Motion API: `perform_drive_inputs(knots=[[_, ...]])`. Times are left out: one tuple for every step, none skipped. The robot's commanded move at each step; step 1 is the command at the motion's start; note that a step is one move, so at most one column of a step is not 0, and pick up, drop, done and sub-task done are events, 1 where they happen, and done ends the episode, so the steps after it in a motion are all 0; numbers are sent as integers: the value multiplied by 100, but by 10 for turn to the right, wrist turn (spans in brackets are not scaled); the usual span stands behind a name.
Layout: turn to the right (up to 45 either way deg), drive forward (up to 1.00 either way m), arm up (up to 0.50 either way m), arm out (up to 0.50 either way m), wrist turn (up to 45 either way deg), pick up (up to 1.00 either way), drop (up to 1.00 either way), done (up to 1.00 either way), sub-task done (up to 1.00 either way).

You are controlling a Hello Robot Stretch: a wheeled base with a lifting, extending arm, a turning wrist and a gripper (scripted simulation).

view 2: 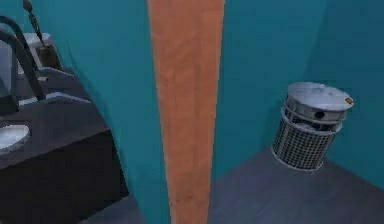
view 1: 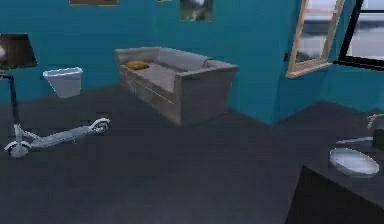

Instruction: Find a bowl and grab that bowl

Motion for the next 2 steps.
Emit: perform_drive_inputs(knots=[[-420, 0, 0, 0, 0, 0, 0, 0, 0], [450, 0, 0, 0, 0, 0, 0, 0, 0]])
